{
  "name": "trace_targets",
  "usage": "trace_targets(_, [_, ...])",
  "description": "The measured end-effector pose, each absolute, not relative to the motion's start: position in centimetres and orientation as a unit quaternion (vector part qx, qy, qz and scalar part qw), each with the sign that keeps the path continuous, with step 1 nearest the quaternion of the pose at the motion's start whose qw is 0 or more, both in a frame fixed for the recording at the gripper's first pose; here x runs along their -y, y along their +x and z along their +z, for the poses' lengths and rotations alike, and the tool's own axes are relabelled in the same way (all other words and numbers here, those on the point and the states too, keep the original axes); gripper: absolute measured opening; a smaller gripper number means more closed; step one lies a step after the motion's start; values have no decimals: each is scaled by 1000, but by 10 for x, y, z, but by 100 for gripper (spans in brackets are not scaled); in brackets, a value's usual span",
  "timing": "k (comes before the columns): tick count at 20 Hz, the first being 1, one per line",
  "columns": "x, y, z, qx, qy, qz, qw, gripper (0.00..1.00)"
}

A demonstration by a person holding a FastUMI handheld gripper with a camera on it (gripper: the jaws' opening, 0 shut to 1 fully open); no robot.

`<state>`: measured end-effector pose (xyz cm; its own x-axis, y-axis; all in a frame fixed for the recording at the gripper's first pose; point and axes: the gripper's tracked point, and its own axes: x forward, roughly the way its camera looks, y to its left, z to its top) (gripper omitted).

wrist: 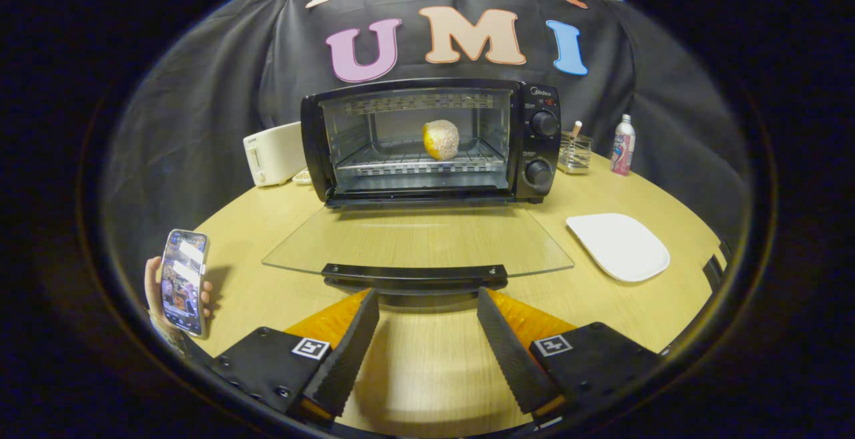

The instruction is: Open the toaster oven, put the food inside, and close the toaster oven door.

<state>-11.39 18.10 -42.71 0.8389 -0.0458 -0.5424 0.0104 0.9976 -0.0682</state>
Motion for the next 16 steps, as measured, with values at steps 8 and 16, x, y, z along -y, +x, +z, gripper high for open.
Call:
trace_targets(8, [-182, -108, -407, -260, -25, -12, 965, 95])
trace_targets(16, [-184, -98, -378, -220, -26, -6, 975, 95])
